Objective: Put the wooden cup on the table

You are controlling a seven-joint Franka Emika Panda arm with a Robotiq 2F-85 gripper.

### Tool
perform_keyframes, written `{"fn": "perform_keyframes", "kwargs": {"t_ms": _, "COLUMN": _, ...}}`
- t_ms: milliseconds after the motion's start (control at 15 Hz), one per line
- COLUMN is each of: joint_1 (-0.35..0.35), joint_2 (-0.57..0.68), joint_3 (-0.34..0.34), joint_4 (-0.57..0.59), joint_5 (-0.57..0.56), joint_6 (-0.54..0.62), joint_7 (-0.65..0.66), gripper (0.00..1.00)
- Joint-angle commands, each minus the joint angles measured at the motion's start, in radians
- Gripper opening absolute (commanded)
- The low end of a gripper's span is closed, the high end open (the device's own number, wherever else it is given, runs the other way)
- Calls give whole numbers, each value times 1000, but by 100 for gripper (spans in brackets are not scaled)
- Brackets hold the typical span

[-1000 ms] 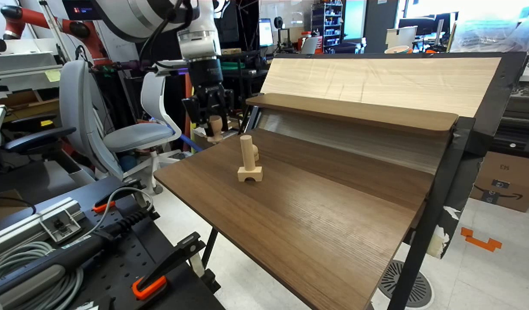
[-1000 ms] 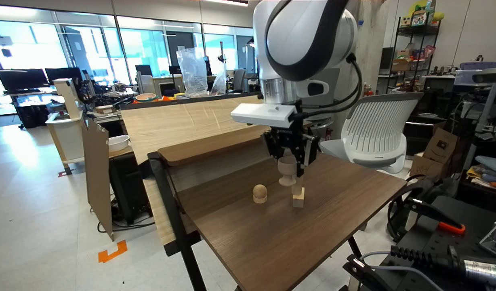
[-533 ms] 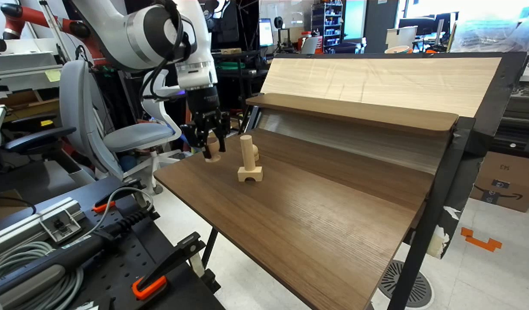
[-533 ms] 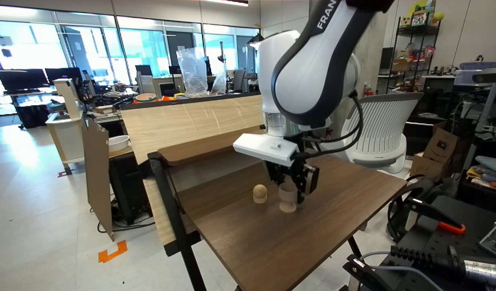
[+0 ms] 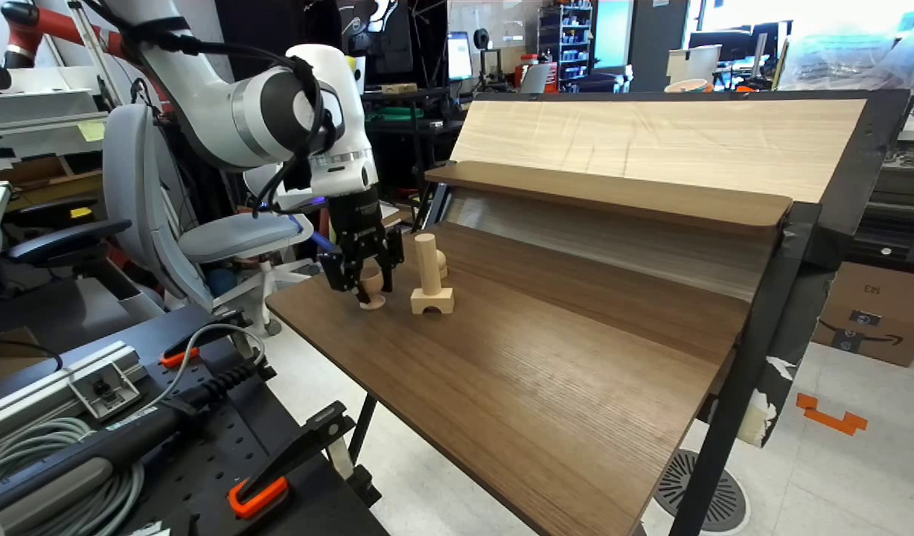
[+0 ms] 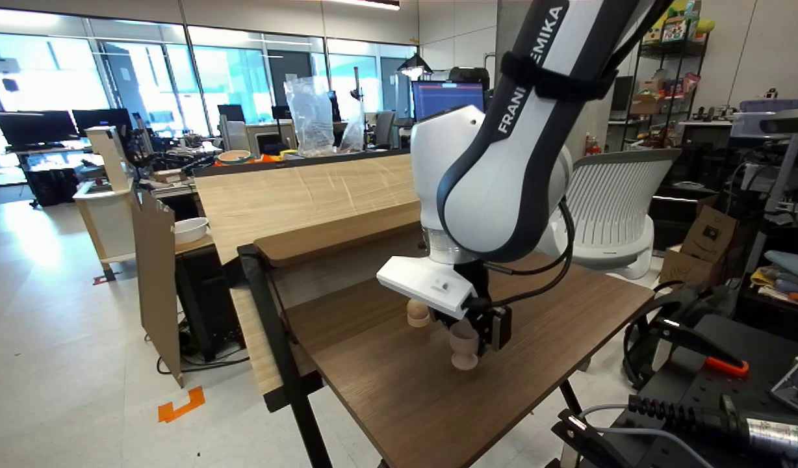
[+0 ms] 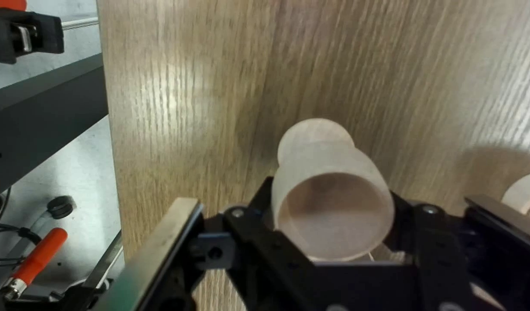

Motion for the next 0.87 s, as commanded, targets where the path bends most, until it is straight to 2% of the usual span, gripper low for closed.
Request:
{"fn": "perform_keyframes", "kwargs": {"t_ms": 0, "joint_1": 31, "joint_2": 17, "joint_3": -19, "joint_4": 26, "joint_5": 7, "joint_6": 27, "joint_7": 30, "gripper": 78}}
{"fn": "perform_keyframes", "kwargs": {"t_ms": 200, "joint_1": 39, "joint_2": -16, "joint_3": -16, "joint_4": 22, "joint_5": 4, "joint_6": 19, "joint_7": 30, "gripper": 98}}
{"fn": "perform_keyframes", "kwargs": {"t_ms": 467, "joint_1": 43, "joint_2": -112, "joint_3": -6, "joint_4": 0, "joint_5": 1, "joint_6": -18, "joint_7": 13, "gripper": 100}}
{"fn": "perform_keyframes", "kwargs": {"t_ms": 733, "joint_1": 19, "joint_2": -270, "joint_3": 16, "joint_4": -33, "joint_5": -18, "joint_6": -121, "joint_7": -49, "gripper": 100}}
{"fn": "perform_keyframes", "kwargs": {"t_ms": 800, "joint_1": 16, "joint_2": -166, "joint_3": 17, "joint_4": 21, "joint_5": -12, "joint_6": -69, "joint_7": -14, "gripper": 100}}
